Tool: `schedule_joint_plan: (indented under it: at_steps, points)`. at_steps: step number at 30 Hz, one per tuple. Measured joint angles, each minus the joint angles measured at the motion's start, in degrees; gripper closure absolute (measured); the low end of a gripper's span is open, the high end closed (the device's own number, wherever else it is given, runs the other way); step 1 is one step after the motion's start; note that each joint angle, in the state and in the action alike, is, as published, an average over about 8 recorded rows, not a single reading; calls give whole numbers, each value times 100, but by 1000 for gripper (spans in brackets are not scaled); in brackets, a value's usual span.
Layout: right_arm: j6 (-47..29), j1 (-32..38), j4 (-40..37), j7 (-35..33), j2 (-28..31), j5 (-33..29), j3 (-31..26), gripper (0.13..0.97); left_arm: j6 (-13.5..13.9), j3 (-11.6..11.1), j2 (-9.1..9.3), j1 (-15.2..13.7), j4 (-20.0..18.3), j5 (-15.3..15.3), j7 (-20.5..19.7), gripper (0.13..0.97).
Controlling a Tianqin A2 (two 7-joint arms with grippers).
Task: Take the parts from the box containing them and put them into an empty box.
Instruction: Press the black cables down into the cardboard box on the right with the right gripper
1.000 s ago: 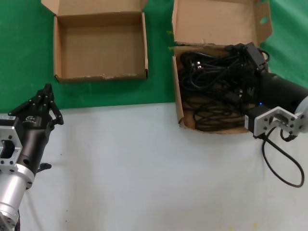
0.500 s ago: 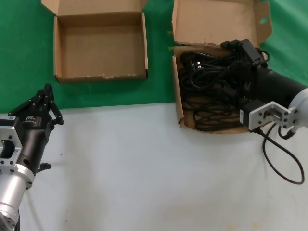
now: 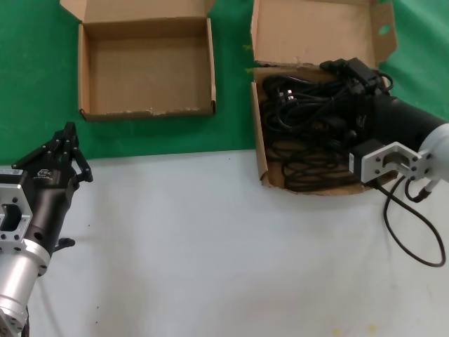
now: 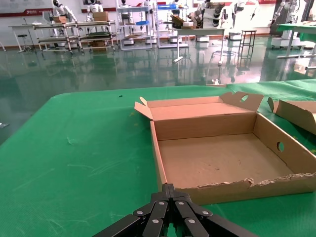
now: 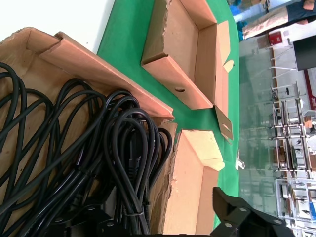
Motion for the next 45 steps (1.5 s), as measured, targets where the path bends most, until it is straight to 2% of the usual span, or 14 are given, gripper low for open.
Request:
schedule_joint_plan:
  at_steps: [2,10,14,22,31,40,45]
  points:
    - [-4,2,-27,-2,-17,0,0,346,0,0,0,0,0,0,0,952]
    - [-11,-32,-86,-22,-60,0,0,546,0,0,0,0,0,0,0,952]
    - [-16,-57,-106,-32,-77,0,0,546,0,0,0,0,0,0,0,952]
    - [-43,-87,-138,-27,-102,0,0,742,0,0,0,0,0,0,0,952]
    - [-92,-117,-198,-12,-147,0,0,872,0,0,0,0,0,0,0,952]
    - [-167,-104,-217,80,-151,0,0,936,0,0,0,0,0,0,0,952]
    - [-203,-67,-20,265,-21,0,0,939,0,0,0,0,0,0,0,952]
